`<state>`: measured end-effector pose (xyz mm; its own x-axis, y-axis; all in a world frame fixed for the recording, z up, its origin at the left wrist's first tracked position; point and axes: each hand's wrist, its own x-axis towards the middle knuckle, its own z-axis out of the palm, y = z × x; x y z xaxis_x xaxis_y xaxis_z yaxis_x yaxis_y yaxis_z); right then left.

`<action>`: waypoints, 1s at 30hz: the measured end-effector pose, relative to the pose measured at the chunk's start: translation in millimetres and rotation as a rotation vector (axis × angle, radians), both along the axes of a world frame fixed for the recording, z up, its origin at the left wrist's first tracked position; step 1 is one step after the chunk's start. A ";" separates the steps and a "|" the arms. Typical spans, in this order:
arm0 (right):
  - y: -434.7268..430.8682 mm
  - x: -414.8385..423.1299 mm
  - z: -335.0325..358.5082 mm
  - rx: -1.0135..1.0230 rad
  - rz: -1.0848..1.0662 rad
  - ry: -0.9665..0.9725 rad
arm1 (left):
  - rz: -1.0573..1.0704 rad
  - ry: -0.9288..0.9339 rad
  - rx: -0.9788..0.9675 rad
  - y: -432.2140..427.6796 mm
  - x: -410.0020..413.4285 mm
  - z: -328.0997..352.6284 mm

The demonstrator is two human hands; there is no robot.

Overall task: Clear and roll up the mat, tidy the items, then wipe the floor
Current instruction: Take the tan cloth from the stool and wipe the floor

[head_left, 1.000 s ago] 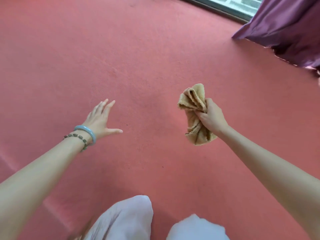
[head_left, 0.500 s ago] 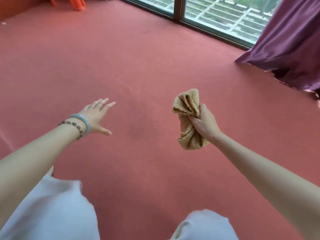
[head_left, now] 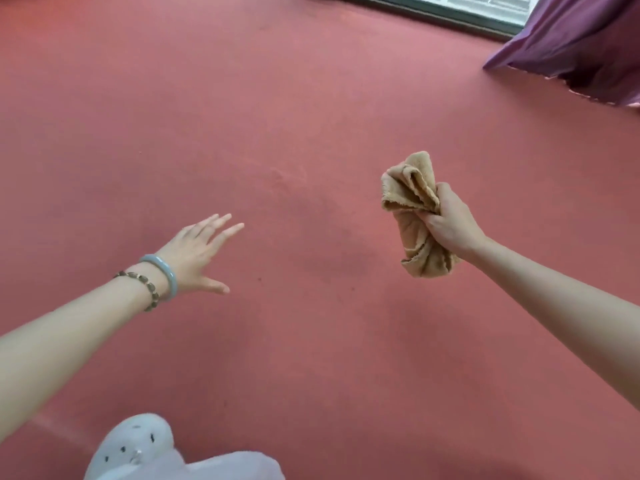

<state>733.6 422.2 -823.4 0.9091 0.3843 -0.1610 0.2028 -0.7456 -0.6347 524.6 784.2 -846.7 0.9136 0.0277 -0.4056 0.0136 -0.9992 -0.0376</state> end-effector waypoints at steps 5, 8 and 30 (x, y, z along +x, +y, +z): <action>51.6 -23.6 0.6 -0.027 -0.045 -0.012 | -0.136 -0.078 -0.086 54.5 23.5 -29.8; 78.2 -32.0 2.1 -0.057 -0.068 -0.019 | -0.163 -0.137 -0.143 71.8 37.9 -53.2; -33.7 -86.4 -65.2 -0.626 -0.277 0.187 | -0.358 0.010 -0.158 103.4 25.3 -103.4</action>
